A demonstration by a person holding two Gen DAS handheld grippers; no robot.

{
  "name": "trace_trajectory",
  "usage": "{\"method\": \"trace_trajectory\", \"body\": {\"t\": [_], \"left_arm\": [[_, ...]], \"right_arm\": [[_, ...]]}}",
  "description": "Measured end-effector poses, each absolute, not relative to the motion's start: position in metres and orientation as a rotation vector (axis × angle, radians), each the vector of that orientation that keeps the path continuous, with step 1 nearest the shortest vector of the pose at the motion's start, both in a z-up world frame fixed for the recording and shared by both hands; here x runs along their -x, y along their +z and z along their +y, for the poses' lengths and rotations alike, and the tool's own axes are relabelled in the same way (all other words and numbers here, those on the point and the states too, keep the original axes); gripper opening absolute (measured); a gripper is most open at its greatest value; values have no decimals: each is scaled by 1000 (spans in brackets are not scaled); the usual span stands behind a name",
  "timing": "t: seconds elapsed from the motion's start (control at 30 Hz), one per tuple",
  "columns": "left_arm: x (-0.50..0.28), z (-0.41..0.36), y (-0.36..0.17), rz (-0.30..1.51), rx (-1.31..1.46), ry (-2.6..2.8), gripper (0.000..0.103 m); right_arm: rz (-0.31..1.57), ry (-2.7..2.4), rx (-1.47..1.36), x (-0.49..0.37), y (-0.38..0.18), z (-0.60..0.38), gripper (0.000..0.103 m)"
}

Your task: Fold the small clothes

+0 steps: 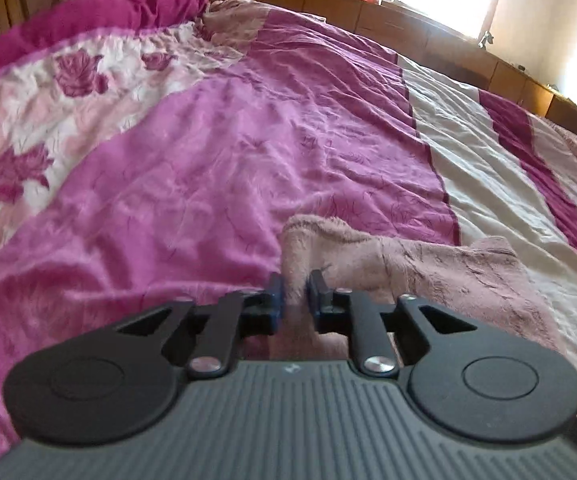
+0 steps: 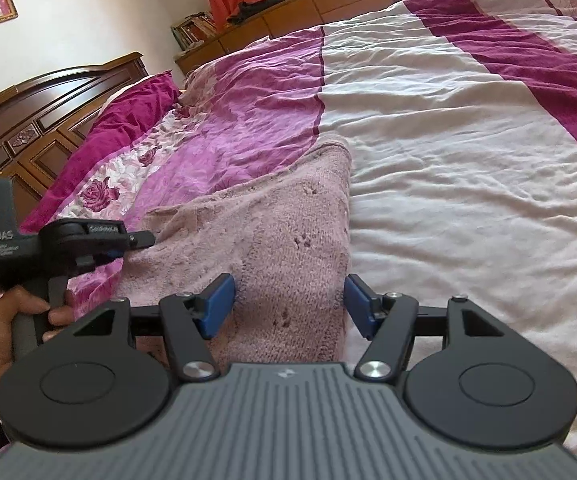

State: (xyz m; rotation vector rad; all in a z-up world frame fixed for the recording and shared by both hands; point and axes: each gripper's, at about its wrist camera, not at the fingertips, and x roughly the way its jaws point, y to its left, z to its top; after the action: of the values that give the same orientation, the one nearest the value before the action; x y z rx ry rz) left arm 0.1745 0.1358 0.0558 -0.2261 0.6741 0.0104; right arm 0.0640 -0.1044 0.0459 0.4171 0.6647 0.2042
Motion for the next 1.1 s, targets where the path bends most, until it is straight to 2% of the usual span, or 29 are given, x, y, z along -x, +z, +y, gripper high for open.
{"method": "trace_trajectory", "body": {"t": [0.03,0.23,0.5,0.63,0.93,1.0,1.1], "left_arm": [[-170,137,58,685,234,4,38],[-131,141,71,719,293,-101,64],[-99,119,70,785,122,-166,64],[-87,119,52,770,-43,-80,75],[-80,136,56,779,52,-85,73],[-85,139,58,776,105,-83,77],[-92,147,56,779,210,-56,79]], "right_arm": [[664,205,-415,-64,46,-104,68],[629,203,-448,-60,54,-107,68],[718,180,-403,-70,47,-98,68],[774,228,-320,-60,37,-92,68],[760,257,-368,-46,37,-107,70],[721,246,-394,-47,44,-112,77],[699,252,-466,-56,49,-122,81]]}}
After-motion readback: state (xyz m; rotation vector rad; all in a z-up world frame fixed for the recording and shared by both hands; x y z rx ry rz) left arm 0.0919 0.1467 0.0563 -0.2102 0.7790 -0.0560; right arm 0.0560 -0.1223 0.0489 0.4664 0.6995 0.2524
